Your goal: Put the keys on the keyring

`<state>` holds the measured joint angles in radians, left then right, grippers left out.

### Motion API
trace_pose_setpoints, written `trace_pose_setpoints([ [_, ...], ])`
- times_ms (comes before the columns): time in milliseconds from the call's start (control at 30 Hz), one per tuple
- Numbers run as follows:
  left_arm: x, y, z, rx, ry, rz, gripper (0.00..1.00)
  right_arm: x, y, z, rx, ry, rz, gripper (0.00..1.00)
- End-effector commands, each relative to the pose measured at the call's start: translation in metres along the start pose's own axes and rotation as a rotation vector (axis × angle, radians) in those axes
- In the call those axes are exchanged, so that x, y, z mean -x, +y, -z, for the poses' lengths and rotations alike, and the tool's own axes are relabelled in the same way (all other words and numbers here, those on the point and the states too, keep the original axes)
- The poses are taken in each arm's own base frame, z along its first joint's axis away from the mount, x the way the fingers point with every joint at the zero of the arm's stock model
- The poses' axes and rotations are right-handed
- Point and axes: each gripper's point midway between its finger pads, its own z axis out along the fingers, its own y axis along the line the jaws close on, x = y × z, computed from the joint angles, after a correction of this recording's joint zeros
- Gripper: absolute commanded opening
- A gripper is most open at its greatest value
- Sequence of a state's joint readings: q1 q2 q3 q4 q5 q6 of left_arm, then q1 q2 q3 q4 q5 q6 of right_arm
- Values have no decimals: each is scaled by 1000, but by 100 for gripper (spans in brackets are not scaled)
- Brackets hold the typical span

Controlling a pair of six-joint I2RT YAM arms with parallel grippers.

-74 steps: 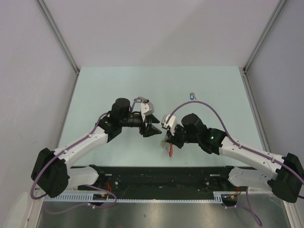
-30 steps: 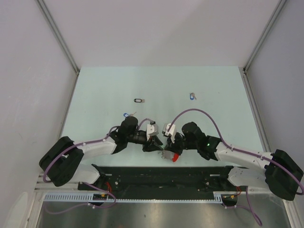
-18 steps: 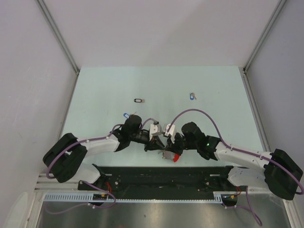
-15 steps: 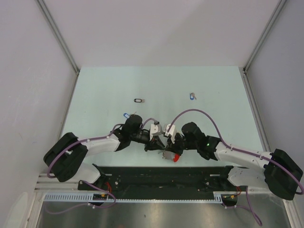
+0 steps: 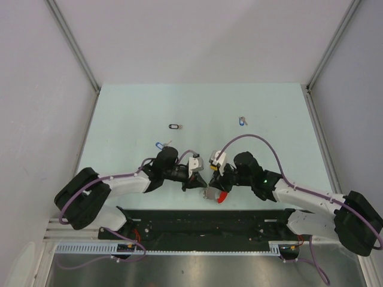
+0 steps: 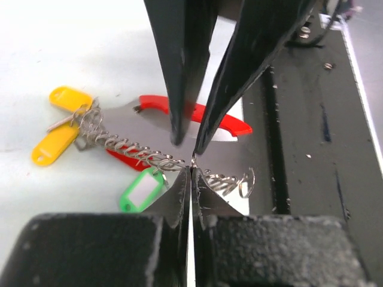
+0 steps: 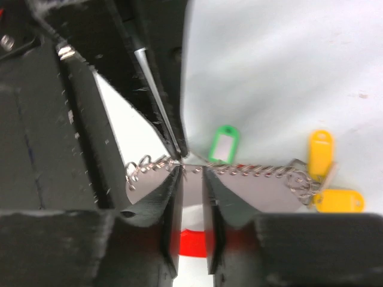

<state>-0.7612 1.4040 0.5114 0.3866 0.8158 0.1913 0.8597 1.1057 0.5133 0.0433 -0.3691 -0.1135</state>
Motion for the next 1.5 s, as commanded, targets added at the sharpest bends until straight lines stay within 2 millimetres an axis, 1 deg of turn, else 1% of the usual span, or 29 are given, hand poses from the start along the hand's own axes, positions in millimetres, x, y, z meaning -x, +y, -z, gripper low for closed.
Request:
trace_pose_setpoints([
  [0, 21, 22, 6, 123, -85, -11, 0, 26, -18, 10, -45, -149, -67, 30],
  [67, 24, 29, 8, 151, -98, -4, 0, 34, -22, 17, -47, -206, -102, 31],
  [100, 24, 31, 9, 155, -101, -1, 0, 34, -30, 20, -65, -222, -120, 31],
  [133, 25, 34, 10, 163, -107, 0, 0, 27, -31, 21, -68, -221, -131, 31],
  [167, 27, 35, 11, 167, -117, -6, 0, 30, -32, 21, -61, -243, -133, 31],
  [233, 29, 38, 12, 172, -132, -7, 0, 24, -31, 19, -53, -244, -144, 30],
  [300, 34, 38, 12, 167, -154, -14, 0, 25, -30, 15, -35, -275, -152, 29],
  [333, 36, 40, 13, 168, -161, -12, 0, 19, -30, 14, -35, -278, -164, 29],
  [367, 38, 40, 13, 163, -174, -17, 0, 27, -31, 14, -34, -324, -154, 29],
  [567, 43, 41, 13, 165, -208, 3, 0, 30, -36, 11, -27, -398, -206, 28],
  [600, 42, 41, 13, 162, -211, -2, 0, 25, -37, 8, -28, -388, -221, 28],
  [633, 42, 41, 13, 162, -212, -3, 0, 31, -39, 10, -27, -420, -230, 28],
  [667, 43, 42, 12, 161, -212, -3, 0, 32, -40, 11, -27, -433, -237, 29],
  [700, 43, 42, 12, 159, -212, -1, 0, 28, -40, 11, -27, -436, -253, 28],
  [733, 44, 41, 12, 155, -216, 19, 0, 30, -41, 12, -26, -449, -262, 29],
  [833, 43, 41, 11, 154, -214, 19, 0, 28, -42, 10, -22, -445, -268, 29],
  [933, 41, 41, 11, 150, -209, 28, 0, 28, -40, 8, -3, -448, -266, 28],
  [1033, 44, 40, 9, 139, -213, 28, 0, 29, -38, 6, 16, -455, -263, 29],
  [1067, 45, 40, 9, 137, -218, 33, 0, 26, -38, 4, 19, -445, -273, 28],
  [1200, 46, 39, 10, 138, -226, 33, 0, 23, -38, 0, 31, -443, -277, 28],
  [1300, 47, 38, 11, 141, -233, 34, 0, 22, -38, -3, 36, -443, -276, 24],
  [1333, 47, 38, 11, 140, -235, 36, 1, 22, -38, -4, 39, -442, -277, 20],
  [1433, 45, 36, 11, 133, -232, 46, 0, 23, -39, -5, 38, -449, -270, 15],
  [1467, 45, 36, 11, 132, -233, 45, 0, 24, -39, -5, 39, -450, -269, 15],
])
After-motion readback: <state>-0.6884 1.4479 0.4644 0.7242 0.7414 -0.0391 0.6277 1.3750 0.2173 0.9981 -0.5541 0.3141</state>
